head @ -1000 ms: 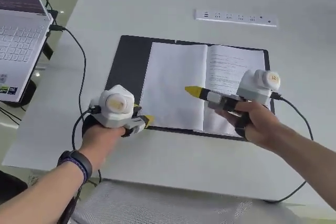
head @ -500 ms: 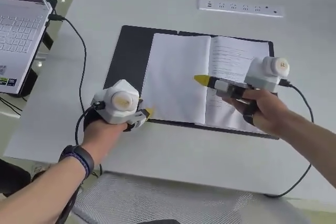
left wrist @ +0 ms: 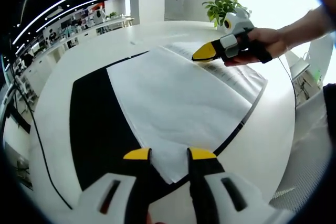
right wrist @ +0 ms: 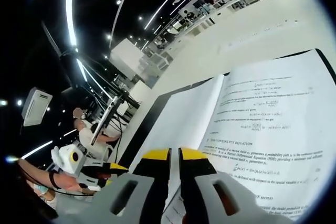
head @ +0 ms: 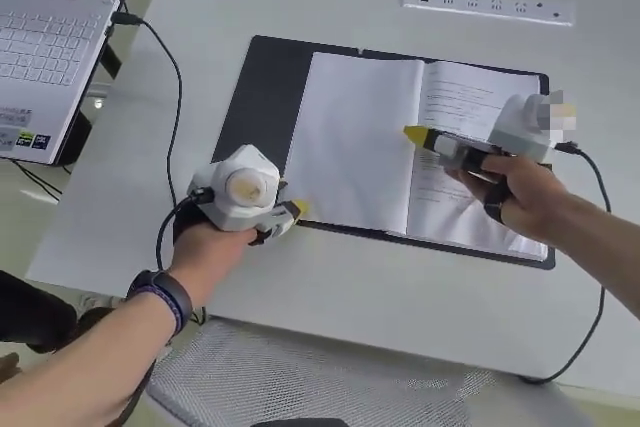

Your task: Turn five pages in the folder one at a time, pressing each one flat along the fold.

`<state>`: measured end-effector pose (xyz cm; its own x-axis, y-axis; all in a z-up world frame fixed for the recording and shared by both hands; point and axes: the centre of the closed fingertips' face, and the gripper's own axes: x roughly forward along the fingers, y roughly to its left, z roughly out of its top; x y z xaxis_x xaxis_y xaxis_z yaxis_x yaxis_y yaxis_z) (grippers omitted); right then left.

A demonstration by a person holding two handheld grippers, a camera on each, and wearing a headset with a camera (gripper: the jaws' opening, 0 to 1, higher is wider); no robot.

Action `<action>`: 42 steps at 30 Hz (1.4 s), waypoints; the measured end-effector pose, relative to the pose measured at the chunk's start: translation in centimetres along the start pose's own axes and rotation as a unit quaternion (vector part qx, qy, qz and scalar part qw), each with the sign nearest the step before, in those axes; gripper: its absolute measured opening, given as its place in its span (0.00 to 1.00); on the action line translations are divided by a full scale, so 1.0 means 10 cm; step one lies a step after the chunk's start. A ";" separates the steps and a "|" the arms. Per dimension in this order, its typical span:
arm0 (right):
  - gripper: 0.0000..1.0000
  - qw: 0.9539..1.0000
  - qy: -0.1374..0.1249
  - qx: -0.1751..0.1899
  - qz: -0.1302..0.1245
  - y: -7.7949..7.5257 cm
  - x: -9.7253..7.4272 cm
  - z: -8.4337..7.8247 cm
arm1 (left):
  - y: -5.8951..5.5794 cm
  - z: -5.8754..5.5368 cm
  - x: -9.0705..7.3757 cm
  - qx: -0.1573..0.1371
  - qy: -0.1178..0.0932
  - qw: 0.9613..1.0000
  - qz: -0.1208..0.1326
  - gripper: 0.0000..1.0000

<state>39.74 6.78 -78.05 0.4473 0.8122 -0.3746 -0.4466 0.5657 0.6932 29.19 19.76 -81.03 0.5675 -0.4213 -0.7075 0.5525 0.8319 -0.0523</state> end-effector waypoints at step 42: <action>0.00 0.991 -0.099 0.066 -0.054 -0.51 0.42 0.74 | -0.02 0.03 -0.01 -0.055 -0.019 0.998 0.006 0.29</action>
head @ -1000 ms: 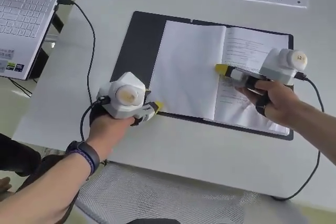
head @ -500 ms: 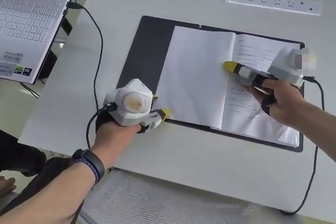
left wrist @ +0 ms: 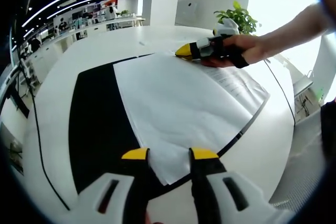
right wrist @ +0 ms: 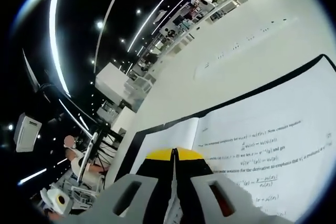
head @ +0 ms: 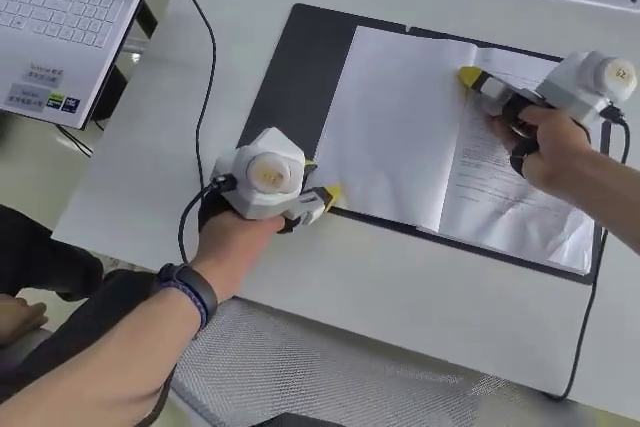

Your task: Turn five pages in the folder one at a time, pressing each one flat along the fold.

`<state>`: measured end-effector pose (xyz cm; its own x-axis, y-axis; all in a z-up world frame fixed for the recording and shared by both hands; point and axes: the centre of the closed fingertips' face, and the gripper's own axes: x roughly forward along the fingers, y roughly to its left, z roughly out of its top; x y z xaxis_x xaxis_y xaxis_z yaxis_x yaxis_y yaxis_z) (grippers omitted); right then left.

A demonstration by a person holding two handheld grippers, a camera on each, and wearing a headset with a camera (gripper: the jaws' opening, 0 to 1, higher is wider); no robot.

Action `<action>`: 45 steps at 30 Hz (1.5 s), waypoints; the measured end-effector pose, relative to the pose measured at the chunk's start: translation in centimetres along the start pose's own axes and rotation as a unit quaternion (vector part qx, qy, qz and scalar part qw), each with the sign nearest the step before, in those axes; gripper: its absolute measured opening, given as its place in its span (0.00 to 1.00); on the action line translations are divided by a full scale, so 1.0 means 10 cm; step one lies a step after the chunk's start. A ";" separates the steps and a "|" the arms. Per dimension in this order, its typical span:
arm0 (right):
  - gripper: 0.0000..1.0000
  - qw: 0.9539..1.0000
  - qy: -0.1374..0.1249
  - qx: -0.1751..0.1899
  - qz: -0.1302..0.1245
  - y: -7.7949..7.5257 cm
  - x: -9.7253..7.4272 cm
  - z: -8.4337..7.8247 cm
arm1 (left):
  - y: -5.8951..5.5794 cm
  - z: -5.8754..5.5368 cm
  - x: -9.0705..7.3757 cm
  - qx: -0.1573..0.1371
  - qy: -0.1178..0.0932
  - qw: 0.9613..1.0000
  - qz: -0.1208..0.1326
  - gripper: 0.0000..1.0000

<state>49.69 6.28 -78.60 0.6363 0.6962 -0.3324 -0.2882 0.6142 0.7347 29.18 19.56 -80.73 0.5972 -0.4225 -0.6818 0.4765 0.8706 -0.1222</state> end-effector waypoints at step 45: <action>0.00 0.999 -0.014 0.015 0.034 -0.11 0.05 -0.13 | -0.02 0.02 -0.02 -0.003 0.004 1.000 0.002 0.29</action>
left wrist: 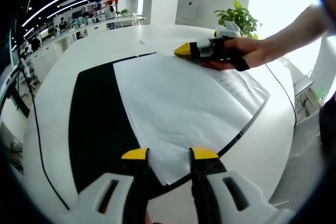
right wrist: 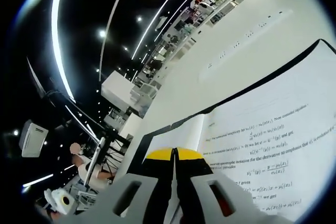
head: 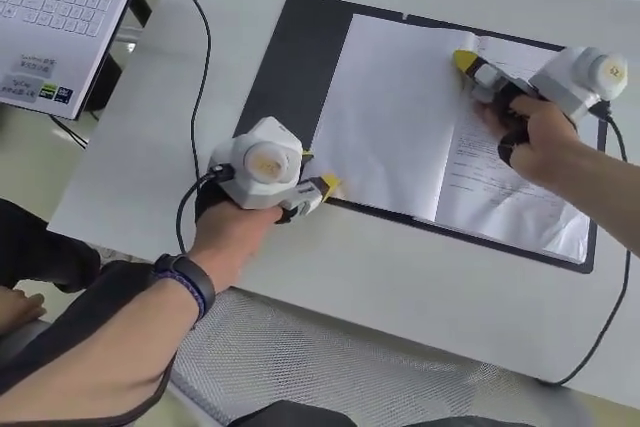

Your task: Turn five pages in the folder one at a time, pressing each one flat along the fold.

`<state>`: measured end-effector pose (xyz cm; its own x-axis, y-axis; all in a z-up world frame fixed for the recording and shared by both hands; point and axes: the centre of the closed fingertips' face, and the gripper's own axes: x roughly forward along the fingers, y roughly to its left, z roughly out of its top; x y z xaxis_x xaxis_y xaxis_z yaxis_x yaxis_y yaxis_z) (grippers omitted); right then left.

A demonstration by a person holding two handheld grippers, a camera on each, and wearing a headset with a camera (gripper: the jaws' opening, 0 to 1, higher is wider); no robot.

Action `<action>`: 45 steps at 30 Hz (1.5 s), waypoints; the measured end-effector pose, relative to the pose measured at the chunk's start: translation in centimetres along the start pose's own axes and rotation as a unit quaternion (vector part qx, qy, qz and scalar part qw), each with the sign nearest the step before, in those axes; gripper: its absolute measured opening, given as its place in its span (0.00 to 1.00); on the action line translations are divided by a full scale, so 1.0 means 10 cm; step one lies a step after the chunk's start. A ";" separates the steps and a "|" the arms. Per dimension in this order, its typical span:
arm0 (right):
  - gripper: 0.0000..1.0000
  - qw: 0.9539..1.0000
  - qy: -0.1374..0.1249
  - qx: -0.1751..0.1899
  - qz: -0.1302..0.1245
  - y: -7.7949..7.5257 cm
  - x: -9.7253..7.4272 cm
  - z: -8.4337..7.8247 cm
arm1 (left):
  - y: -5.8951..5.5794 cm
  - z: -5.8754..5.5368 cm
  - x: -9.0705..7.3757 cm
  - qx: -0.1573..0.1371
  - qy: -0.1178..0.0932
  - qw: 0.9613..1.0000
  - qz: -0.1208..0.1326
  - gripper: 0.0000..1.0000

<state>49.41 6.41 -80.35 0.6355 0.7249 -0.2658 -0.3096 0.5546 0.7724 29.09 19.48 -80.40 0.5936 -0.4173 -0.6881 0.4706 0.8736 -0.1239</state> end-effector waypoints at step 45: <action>0.00 0.997 0.053 0.012 0.054 0.73 -1.00 -1.10 | 0.03 -0.03 0.03 0.014 0.003 1.000 -0.009 0.29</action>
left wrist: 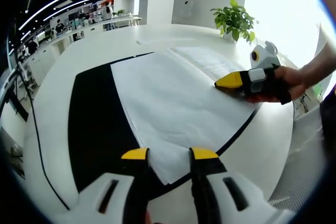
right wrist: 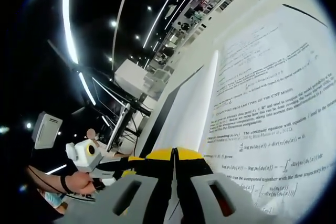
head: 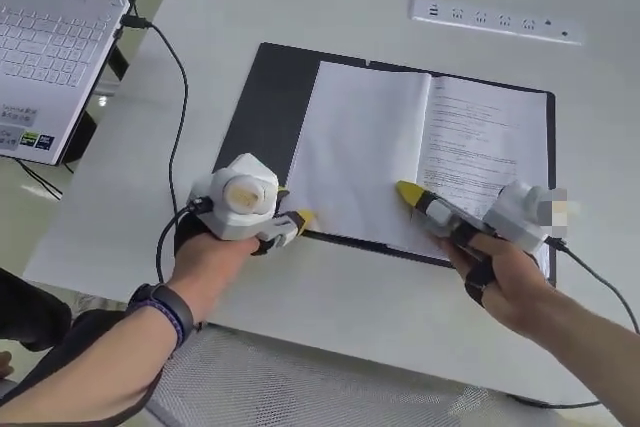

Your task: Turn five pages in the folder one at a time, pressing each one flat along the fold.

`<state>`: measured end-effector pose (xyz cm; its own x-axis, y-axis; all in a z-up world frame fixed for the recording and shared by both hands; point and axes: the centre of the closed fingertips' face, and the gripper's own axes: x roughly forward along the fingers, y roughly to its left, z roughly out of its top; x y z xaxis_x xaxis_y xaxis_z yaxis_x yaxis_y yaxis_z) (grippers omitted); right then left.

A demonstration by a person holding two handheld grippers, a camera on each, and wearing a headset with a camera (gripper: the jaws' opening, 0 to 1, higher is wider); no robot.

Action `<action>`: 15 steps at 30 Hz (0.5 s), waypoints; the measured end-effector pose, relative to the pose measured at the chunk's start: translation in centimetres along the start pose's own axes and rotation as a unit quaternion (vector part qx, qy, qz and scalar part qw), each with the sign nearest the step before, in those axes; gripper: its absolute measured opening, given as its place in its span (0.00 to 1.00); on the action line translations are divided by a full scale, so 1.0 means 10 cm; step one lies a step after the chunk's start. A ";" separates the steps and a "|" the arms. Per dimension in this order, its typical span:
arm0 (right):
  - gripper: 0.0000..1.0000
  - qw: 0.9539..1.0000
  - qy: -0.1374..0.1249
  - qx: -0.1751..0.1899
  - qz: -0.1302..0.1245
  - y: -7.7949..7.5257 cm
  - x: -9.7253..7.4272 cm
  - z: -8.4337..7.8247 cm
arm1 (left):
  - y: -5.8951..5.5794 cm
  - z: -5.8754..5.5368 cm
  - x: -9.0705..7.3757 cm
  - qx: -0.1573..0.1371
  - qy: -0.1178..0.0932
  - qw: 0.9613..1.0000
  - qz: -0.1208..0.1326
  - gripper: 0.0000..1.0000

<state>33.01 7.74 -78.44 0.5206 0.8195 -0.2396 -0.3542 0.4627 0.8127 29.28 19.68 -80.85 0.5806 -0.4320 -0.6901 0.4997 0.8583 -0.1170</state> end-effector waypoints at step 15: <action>0.00 1.000 0.009 0.012 0.007 0.09 -0.18 -0.26 | -0.02 0.00 -0.01 0.005 0.000 1.000 -0.002 0.29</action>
<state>29.77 7.52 -78.68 0.5018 0.8317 -0.2375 -0.3426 0.4432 0.8284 29.07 19.53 -80.76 0.5791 -0.4354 -0.6893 0.5082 0.8538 -0.1125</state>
